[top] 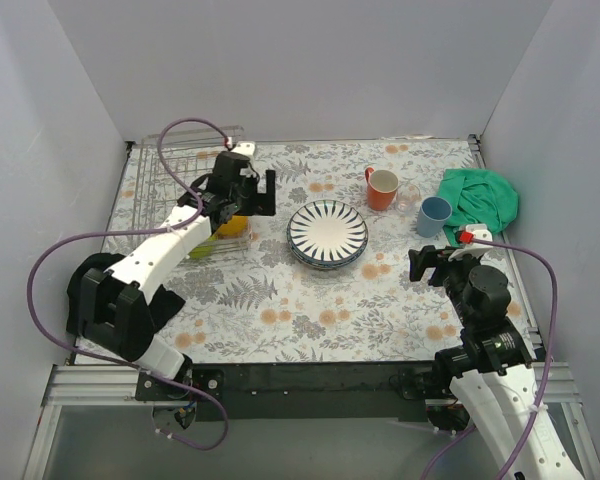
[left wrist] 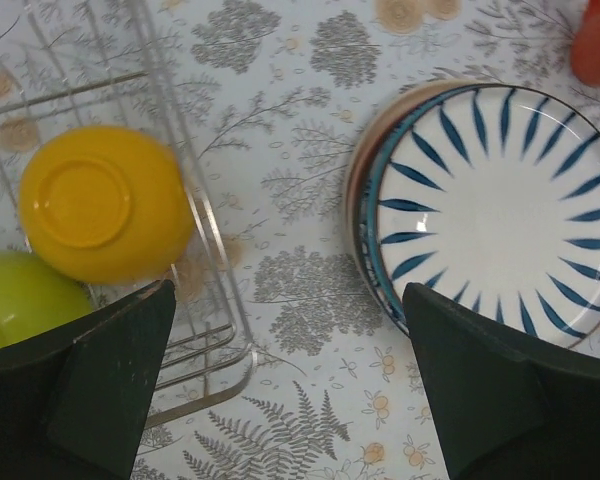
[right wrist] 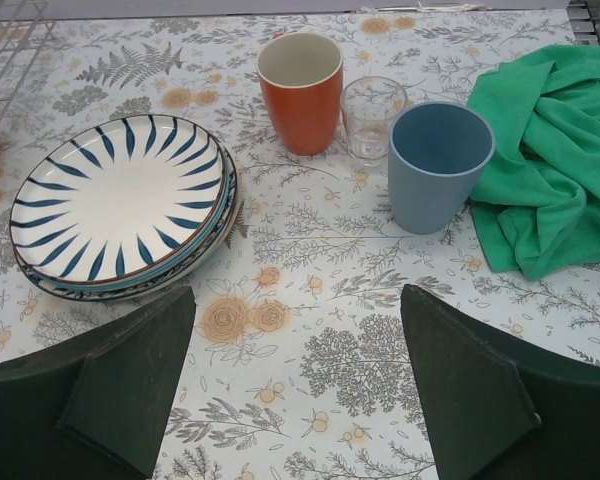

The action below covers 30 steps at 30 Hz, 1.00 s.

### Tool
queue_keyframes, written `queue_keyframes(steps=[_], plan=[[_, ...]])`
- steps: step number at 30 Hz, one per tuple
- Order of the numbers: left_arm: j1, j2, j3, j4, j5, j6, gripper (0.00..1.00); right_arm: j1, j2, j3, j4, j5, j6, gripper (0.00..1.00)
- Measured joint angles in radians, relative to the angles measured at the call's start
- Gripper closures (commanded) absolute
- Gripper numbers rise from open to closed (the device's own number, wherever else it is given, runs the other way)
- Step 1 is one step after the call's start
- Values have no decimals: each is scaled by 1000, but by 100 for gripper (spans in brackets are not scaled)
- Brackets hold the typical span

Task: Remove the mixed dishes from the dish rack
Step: Place the plate at the center of the board, then pick up the bowl from the dish rack.

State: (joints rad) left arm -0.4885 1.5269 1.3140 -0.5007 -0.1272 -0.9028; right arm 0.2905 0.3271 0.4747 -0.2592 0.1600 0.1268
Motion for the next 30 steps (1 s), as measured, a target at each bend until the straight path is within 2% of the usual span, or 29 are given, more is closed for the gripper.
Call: queue_keyframes(steps=[6, 9, 30], plan=[[187, -41, -106, 9, -32, -90, 2, 0, 17, 0, 1, -24, -1, 8], [227, -47, -123, 16, -79, -101, 2, 0, 26, 0, 1, -36, -1, 9], [260, 26, -175, 59, -163, -88, 2, 0, 42, 0, 0, -56, -2, 8]])
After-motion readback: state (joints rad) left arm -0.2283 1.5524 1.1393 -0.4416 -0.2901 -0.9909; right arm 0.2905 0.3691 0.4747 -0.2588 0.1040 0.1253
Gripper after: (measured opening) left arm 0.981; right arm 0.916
